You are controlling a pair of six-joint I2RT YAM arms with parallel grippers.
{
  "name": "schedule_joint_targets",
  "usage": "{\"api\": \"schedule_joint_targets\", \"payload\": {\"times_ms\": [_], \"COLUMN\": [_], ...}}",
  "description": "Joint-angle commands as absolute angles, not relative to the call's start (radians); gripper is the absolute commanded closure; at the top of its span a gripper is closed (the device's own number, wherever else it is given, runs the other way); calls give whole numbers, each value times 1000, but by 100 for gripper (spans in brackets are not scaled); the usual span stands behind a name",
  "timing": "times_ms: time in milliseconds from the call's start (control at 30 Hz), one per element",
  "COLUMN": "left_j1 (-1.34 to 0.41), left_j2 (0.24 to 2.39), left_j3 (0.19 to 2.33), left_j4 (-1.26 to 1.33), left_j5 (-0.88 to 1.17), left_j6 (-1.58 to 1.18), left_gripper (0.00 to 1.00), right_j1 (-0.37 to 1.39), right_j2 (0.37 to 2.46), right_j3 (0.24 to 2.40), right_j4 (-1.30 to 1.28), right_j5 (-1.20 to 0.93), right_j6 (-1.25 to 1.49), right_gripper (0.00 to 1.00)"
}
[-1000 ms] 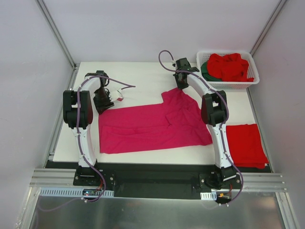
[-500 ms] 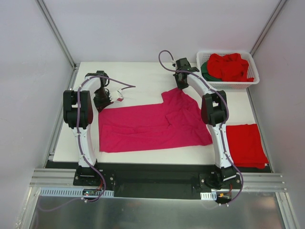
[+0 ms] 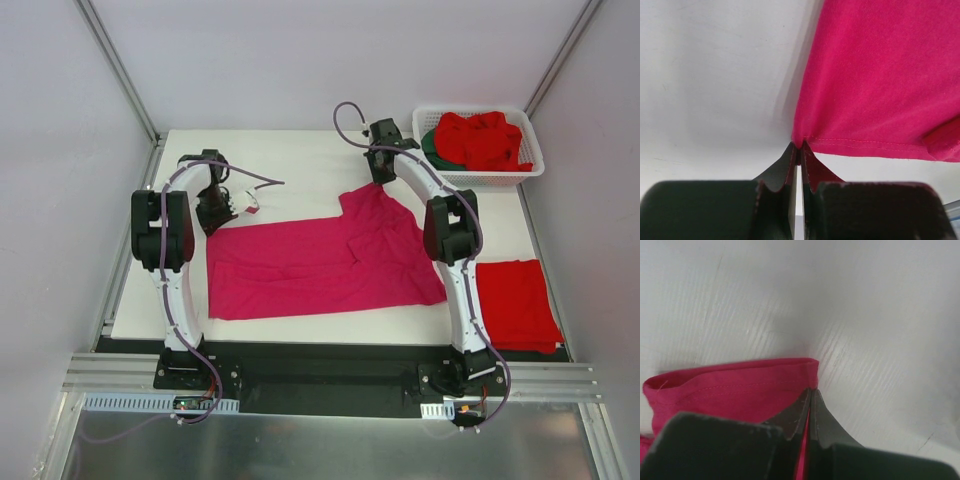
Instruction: Fold and stack the t-shirts
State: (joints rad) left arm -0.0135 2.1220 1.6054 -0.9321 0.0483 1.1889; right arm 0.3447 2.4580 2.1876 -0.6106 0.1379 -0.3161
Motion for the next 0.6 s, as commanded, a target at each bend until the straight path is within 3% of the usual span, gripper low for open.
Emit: {"api": "schedule_joint_targets", "payload": {"times_ms": [0, 567], "left_j1": [-21, -23], "left_j2": [2049, 1985], "left_j3": [1601, 1626], "left_j4": [-953, -913], "left_j5": [72, 63], "left_j6": [1198, 1233], "left_gripper": [100, 100], "right_j1": [348, 353], "right_j2": [2310, 2250], "right_j3": [2191, 2108], "right_j4": [-592, -525], "right_j5": [152, 228], "right_j6": [-318, -341], "right_gripper": [99, 99]}}
